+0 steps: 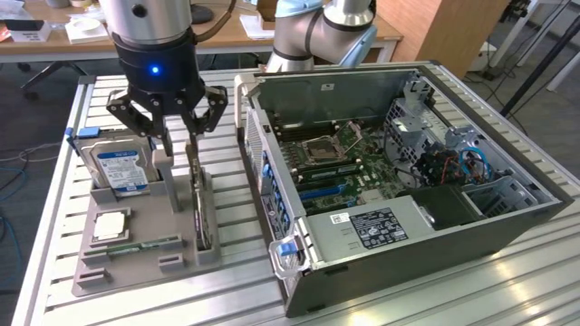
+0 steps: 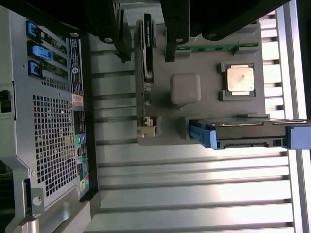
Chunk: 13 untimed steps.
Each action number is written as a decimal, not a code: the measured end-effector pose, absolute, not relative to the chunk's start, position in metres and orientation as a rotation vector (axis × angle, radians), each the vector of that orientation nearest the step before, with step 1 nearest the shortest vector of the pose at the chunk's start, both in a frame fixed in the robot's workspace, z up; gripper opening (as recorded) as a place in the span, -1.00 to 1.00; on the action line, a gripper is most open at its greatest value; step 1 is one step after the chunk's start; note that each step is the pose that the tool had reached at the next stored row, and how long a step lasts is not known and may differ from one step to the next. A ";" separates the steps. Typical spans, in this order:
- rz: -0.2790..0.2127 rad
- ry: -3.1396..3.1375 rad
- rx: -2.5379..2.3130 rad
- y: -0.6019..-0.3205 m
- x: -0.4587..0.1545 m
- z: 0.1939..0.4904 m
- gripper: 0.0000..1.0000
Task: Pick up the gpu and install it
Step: 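Pick up the gpu and move the gpu toward the slot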
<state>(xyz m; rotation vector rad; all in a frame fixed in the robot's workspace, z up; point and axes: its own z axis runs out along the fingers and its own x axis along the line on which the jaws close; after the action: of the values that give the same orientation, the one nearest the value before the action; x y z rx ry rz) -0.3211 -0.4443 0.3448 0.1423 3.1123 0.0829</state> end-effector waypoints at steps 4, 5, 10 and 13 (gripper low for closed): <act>0.083 3.112 0.142 -0.444 -0.321 0.338 -0.18; 0.083 3.112 0.142 -0.444 -0.321 0.336 -0.18; 0.083 3.112 0.142 -0.444 -0.321 0.327 -0.18; 0.083 3.112 0.142 -0.444 -0.321 0.321 -0.18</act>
<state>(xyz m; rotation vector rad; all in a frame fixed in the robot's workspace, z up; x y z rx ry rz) -0.3211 -0.4443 0.3211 0.1423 3.1123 0.0828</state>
